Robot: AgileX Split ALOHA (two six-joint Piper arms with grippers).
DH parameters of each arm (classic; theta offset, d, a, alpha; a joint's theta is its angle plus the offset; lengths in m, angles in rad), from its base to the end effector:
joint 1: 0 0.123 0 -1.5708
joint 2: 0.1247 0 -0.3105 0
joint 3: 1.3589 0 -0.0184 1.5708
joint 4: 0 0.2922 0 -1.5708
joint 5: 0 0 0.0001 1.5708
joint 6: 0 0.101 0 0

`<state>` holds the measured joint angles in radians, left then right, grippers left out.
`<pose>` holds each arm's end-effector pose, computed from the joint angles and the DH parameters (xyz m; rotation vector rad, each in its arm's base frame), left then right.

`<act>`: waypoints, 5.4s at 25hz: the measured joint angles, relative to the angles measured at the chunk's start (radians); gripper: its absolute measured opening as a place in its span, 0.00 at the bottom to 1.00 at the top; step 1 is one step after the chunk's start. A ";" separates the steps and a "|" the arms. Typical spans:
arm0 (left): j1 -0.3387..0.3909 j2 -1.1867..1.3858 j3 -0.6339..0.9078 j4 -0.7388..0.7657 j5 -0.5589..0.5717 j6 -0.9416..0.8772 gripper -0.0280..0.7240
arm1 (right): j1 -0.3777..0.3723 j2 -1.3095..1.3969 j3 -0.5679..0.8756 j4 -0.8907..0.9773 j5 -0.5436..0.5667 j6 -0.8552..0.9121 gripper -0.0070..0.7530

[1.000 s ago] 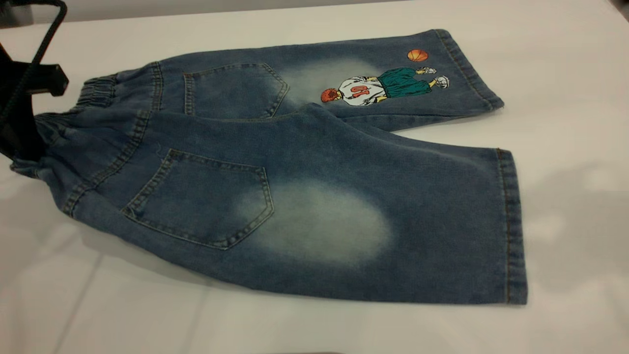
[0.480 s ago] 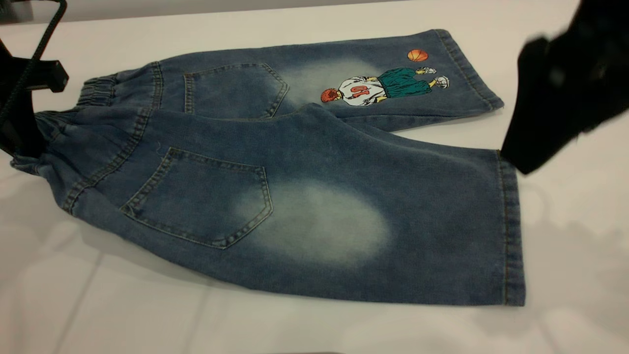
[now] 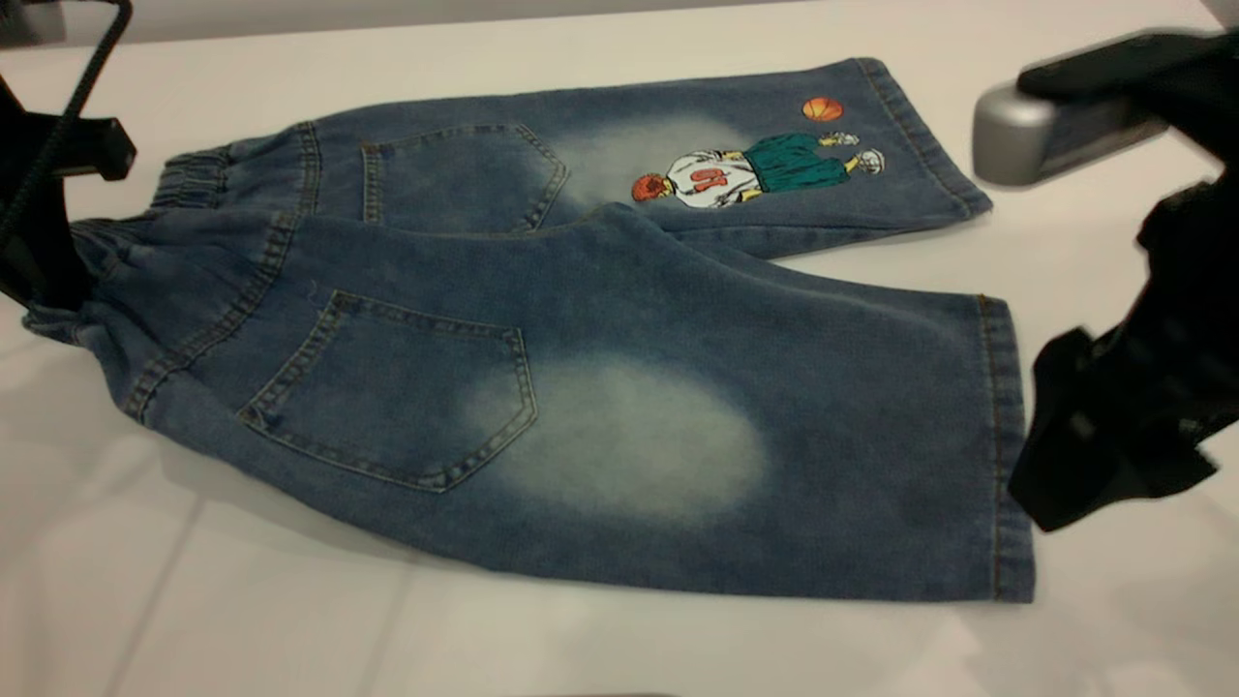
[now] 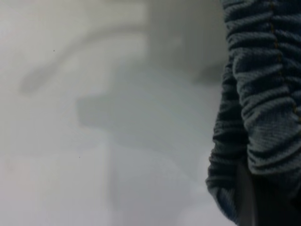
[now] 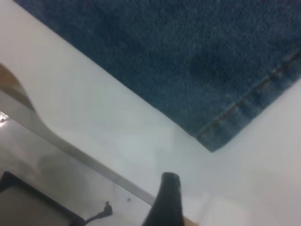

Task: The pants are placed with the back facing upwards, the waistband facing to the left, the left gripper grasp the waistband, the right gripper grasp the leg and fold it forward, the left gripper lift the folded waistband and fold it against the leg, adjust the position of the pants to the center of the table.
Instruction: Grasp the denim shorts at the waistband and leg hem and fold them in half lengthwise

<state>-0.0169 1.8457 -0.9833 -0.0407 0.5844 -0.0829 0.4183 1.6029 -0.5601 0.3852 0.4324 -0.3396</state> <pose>0.3634 -0.0084 0.1189 -0.1430 2.9280 -0.0536 0.2247 0.1173 0.1041 -0.6188 2.8896 0.2957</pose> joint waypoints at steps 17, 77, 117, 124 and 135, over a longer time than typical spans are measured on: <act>0.000 0.000 0.000 -0.003 0.001 0.000 0.10 | 0.091 0.302 0.001 0.151 -0.248 -0.206 0.79; 0.000 0.000 -0.132 -0.716 -0.152 0.023 0.10 | -0.235 0.224 -0.511 0.183 -0.141 -0.157 0.04; 0.000 0.191 -0.133 -1.061 -0.678 0.023 0.10 | -0.286 0.531 -0.790 0.241 -0.309 -0.172 0.05; 0.000 0.200 -0.134 -1.062 -0.725 0.056 0.11 | -0.278 0.531 -0.792 0.239 -0.328 -0.213 0.13; 0.000 0.200 -0.135 -1.062 -0.743 0.292 0.48 | -0.277 0.531 -0.792 0.240 -0.290 -0.210 0.63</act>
<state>-0.0169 2.0462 -1.1179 -1.1027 -0.1587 0.2094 0.1409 2.1341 -1.3521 0.6255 0.1428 -0.5492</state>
